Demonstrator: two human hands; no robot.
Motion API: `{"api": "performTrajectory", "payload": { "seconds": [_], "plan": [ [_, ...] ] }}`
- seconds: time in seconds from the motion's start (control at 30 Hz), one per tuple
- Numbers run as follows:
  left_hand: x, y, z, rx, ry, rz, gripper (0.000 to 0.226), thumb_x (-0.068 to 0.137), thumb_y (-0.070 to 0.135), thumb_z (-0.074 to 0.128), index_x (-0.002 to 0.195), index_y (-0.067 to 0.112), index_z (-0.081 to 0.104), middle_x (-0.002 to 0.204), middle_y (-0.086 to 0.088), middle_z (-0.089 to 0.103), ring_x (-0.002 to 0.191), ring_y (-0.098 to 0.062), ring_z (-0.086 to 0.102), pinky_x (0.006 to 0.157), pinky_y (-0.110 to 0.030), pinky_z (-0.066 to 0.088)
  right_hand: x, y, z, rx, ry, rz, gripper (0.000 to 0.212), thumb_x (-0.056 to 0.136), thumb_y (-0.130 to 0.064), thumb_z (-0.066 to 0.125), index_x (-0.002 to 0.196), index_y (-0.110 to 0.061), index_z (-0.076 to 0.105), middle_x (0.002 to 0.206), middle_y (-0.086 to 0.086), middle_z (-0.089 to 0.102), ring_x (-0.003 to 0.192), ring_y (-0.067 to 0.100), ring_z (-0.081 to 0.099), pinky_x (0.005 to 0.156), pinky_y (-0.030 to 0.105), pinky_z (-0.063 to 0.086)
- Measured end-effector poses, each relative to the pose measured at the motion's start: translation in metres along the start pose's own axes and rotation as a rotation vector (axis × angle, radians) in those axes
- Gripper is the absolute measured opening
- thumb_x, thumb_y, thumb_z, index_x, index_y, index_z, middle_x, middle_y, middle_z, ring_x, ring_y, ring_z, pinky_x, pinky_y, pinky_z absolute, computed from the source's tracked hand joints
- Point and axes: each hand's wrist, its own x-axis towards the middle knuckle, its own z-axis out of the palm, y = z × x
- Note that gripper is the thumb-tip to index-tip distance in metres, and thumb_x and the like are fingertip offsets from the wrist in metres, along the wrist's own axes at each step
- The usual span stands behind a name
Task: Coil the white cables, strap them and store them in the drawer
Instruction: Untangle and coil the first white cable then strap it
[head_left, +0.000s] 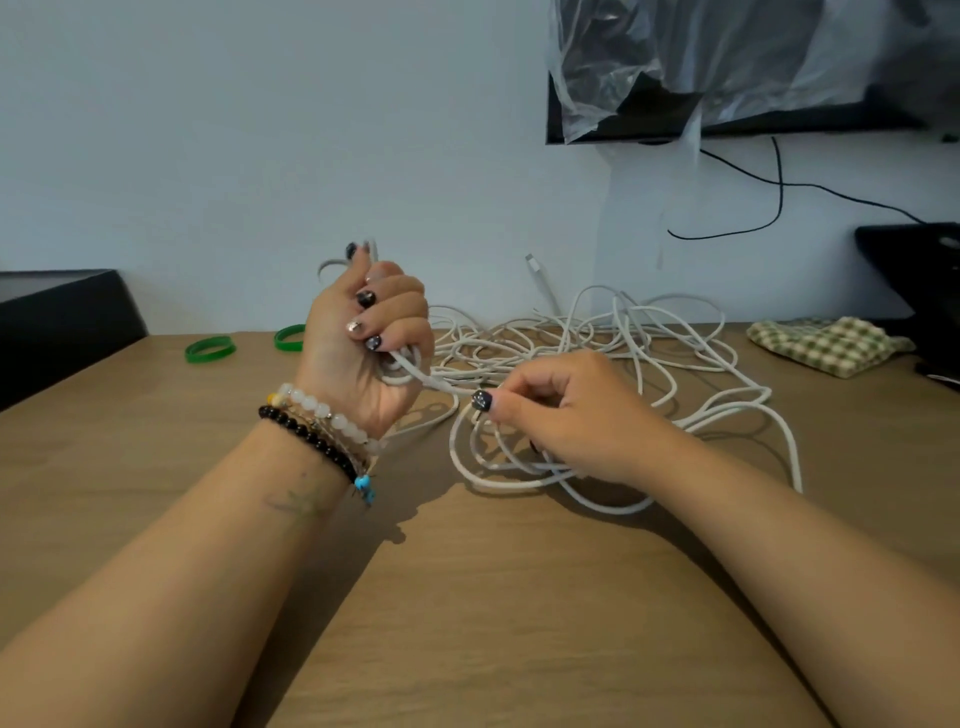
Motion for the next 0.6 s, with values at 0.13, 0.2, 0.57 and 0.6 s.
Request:
{"api": "performTrajectory", "payload": {
  "seconds": [0.13,0.2,0.57,0.6],
  "plan": [
    [0.001,-0.016,0.004,0.249,0.124,-0.079,0.046,0.101,0.04,0.042,0.065,0.012,0.046,0.05,0.003,0.044,0.033,-0.007,0.043,0.032,-0.017,0.032,0.001,0.003,-0.001,0.009,0.106,0.072,0.015,0.081,-0.027,0.074,0.071,-0.016,0.074,0.061,0.003,0.069,0.053,0.015,0.058,0.054,0.03,0.046],
    [0.004,-0.022,0.006,0.458,0.263,0.066,0.047,0.103,0.04,0.039,0.063,0.014,0.042,0.056,0.002,0.05,0.042,-0.004,0.053,0.038,-0.012,0.041,0.002,0.004,-0.001,-0.041,0.177,0.068,0.014,0.079,-0.027,0.076,0.069,-0.018,0.074,0.06,-0.001,0.069,0.056,0.014,0.063,0.056,0.031,0.05],
    [0.001,-0.031,0.004,0.816,0.224,0.03,0.05,0.104,0.039,0.03,0.062,0.015,0.04,0.123,-0.017,0.066,0.121,-0.022,0.06,0.088,-0.045,0.056,0.001,0.006,-0.001,-0.277,0.315,-0.142,0.019,0.077,-0.042,0.068,0.071,-0.025,0.074,0.068,-0.009,0.071,0.066,0.01,0.066,0.062,0.038,0.055],
    [0.0,-0.031,0.005,0.797,0.204,0.015,0.05,0.104,0.04,0.029,0.062,0.015,0.039,0.124,-0.016,0.065,0.123,-0.021,0.058,0.086,-0.046,0.057,0.001,0.007,0.0,-0.274,0.306,-0.148,0.022,0.076,-0.045,0.065,0.072,-0.026,0.073,0.071,-0.009,0.072,0.069,0.01,0.067,0.063,0.039,0.055]
  ]
}}
